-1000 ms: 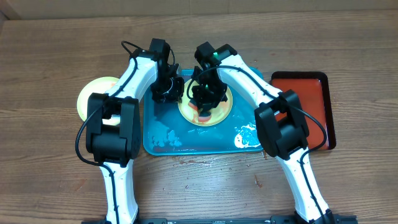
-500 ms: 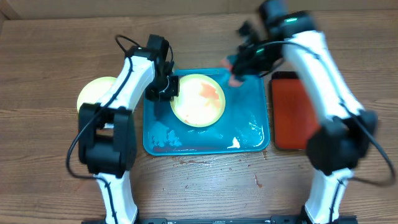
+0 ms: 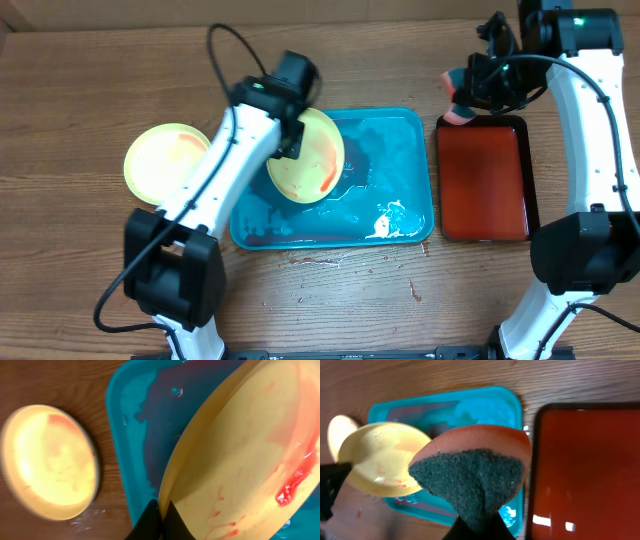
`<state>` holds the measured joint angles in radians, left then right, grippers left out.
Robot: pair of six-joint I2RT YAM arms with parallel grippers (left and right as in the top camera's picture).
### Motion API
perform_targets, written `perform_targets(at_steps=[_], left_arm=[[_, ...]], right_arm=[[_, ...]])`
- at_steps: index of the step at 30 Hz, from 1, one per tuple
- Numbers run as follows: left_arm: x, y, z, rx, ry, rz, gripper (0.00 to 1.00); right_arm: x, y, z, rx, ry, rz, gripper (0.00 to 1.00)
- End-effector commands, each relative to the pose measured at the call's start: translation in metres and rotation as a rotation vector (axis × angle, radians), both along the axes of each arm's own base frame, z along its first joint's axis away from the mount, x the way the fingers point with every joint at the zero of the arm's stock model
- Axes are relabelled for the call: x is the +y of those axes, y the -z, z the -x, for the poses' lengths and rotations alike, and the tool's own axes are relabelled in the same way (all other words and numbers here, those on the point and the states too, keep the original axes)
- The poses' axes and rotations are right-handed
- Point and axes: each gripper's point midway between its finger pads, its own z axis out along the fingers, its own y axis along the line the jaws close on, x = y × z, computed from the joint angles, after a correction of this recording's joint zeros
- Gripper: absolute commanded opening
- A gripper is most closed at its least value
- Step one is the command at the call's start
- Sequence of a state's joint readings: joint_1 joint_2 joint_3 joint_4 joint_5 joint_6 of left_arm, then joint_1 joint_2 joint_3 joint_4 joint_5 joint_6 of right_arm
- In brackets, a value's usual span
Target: Clean dirty plates on tray and stack at the side
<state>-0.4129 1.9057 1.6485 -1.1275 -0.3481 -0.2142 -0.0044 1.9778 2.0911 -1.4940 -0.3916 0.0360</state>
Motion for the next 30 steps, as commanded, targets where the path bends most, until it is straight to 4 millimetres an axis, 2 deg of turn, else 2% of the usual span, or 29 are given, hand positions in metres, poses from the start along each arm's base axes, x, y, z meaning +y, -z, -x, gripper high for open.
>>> perform_targets(at_steps=[1, 11, 26, 30], left_arm=[[0.013, -0.036, -0.004, -0.187, -0.076, -0.221, 0.04], [-0.014, -0.077, 0.0, -0.409, -0.023, -0.448, 0.04], [-0.039, -0.152, 0.01, -0.76, -0.004, -0.754, 0.04], [-0.046, -0.162, 0.014, -0.81, -0.002, -0.782, 0.04]], right_arm=[[-0.006, 0.002, -0.002, -0.007, 0.005, 0.031, 0.04], [-0.022, 0.006, -0.004, 0.005, 0.059, 0.102, 0.04], [-0.026, 0.006, -0.006, 0.0, 0.071, 0.101, 0.04], [-0.026, 0.006, -0.006, 0.0, 0.071, 0.101, 0.04]])
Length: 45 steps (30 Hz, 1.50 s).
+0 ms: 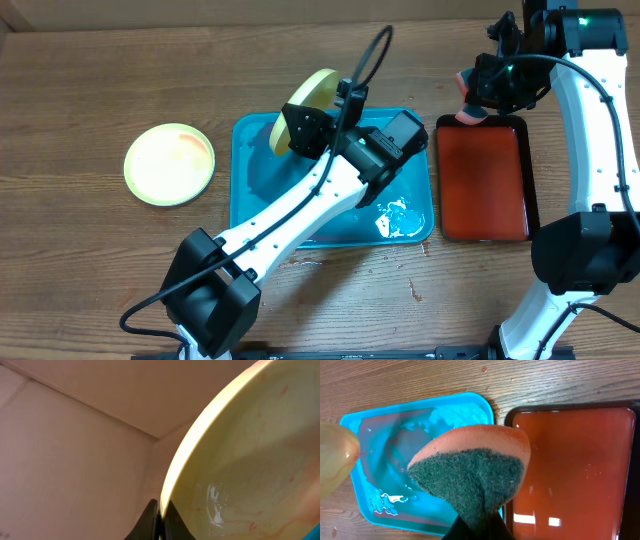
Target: Clean dirty plates on tray and stack at the side
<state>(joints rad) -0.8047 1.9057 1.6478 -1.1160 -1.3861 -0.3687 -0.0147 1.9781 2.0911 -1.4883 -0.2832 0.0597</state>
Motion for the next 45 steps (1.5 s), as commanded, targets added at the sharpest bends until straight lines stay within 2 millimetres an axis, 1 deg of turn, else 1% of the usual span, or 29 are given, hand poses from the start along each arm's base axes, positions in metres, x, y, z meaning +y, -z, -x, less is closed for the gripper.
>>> perform_targets(at_steps=[1, 20, 27, 32, 35, 37, 40, 43, 45], left_arm=[[0.002, -0.034, 0.006, -0.146, -0.017, -0.028, 0.04], [0.002, -0.034, 0.006, -0.148, -0.018, -0.029, 0.04], [0.001, -0.029, 0.006, -0.124, -0.012, -0.008, 0.04], [0.0, -0.025, 0.005, -0.109, -0.008, 0.006, 0.04], [0.0, -0.022, 0.005, -0.096, -0.004, 0.02, 0.04], [-0.001, -0.019, 0.005, -0.086, -0.002, 0.034, 0.04], [-0.001, -0.015, 0.003, -0.071, -0.002, 0.059, 0.04], [0.0, -0.014, 0.002, -0.069, -0.003, 0.065, 0.04], [0.0, -0.014, 0.002, -0.071, -0.003, 0.065, 0.04]], right_arm=[[-0.004, 0.0, -0.002, -0.005, 0.013, 0.002, 0.04], [-0.004, 0.0, -0.002, -0.005, 0.012, 0.002, 0.04], [-0.004, 0.0, -0.001, 0.002, 0.013, 0.003, 0.04], [-0.015, 0.005, 0.003, 0.026, 0.036, 0.067, 0.04], [-0.032, 0.014, 0.008, 0.074, 0.102, 0.153, 0.04], [-0.041, 0.023, 0.012, 0.109, 0.147, 0.201, 0.04], [-0.047, 0.041, 0.019, 0.156, 0.167, 0.23, 0.04], [-0.047, 0.069, 0.026, 0.208, 0.167, 0.237, 0.04], [-0.048, 0.091, 0.031, 0.235, 0.164, 0.241, 0.04]])
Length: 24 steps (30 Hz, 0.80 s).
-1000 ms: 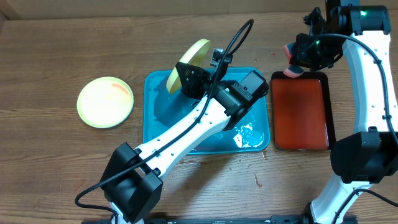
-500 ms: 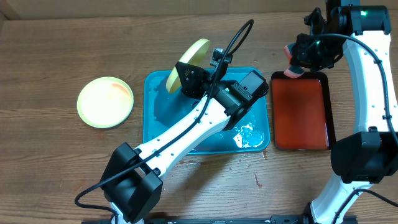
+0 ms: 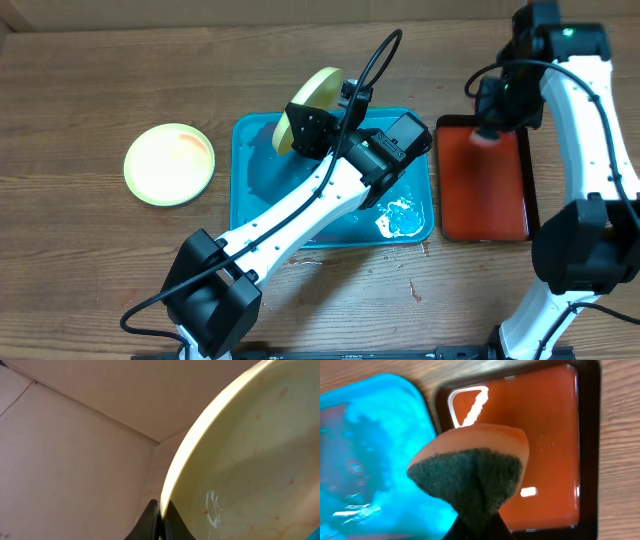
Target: Clean dirty plates on tray and stack at the side
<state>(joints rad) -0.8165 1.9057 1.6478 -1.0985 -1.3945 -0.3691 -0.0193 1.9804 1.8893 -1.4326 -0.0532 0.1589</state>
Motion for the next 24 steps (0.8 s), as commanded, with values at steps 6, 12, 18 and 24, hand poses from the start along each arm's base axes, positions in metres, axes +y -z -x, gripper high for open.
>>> perform_targets(at_steps=[6, 12, 18, 24], left_arm=[[0.005, -0.012, 0.001, -0.053, -0.013, 0.06, 0.04], [0.003, -0.009, 0.001, -0.046, -0.009, 0.078, 0.04], [0.001, -0.004, 0.0, -0.026, -0.001, 0.107, 0.04], [-0.005, 0.004, -0.003, -0.006, 0.013, 0.162, 0.04]], right_arm=[[-0.017, 0.089, 0.026, 0.11, 0.028, 0.087, 0.04], [-0.021, 0.122, 0.039, 0.13, 0.025, 0.113, 0.1], [-0.019, 0.124, 0.04, 0.131, 0.025, 0.103, 0.45], [-0.012, 0.11, 0.036, 0.131, 0.023, 0.062, 0.72]])
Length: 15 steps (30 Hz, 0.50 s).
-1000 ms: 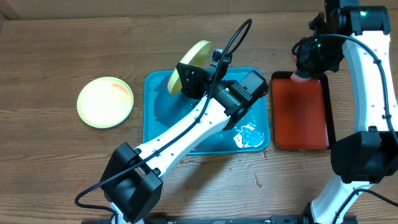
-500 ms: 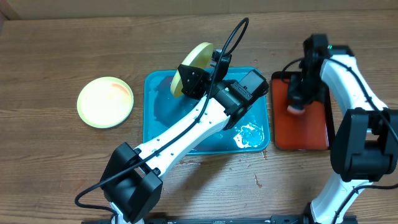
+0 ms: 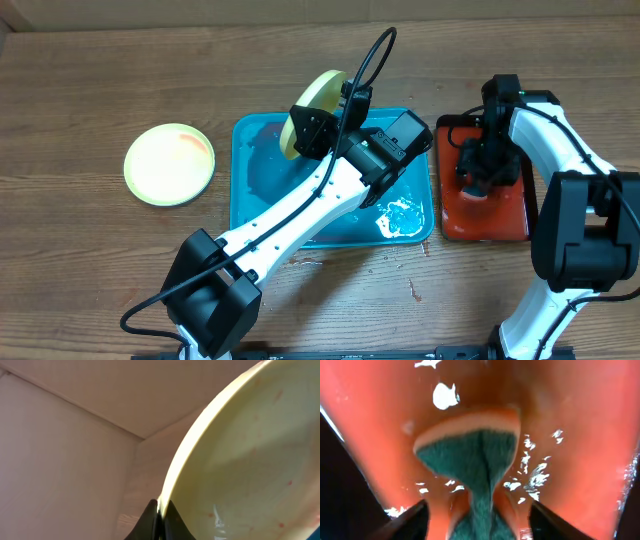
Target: Clean dirty plates on tray and stack at the side
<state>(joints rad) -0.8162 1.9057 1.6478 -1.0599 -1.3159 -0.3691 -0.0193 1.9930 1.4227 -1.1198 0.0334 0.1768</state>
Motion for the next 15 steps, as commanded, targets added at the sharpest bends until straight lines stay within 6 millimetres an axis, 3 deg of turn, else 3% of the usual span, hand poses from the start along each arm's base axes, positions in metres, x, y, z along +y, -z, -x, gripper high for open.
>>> perform_targets(at_steps=[1, 7, 11, 15], left_arm=[[0.0, -0.005, -0.002, -0.019, 0.0, 0.1, 0.04], [0.01, 0.015, -0.01, 0.082, -0.007, 0.206, 0.04], [0.024, 0.029, -0.012, 0.205, -0.01, 0.416, 0.04], [0.046, 0.032, -0.018, 0.322, 0.009, 0.679, 0.04]], right_arm=[[0.005, -0.024, -0.018, -0.058, 0.004, -0.038, 0.77], [0.018, -0.085, -0.046, -0.213, -0.004, -0.112, 1.0], [0.023, -0.111, -0.054, -0.288, -0.01, -0.142, 1.0], [0.023, -0.113, -0.055, -0.295, -0.011, -0.142, 1.0]])
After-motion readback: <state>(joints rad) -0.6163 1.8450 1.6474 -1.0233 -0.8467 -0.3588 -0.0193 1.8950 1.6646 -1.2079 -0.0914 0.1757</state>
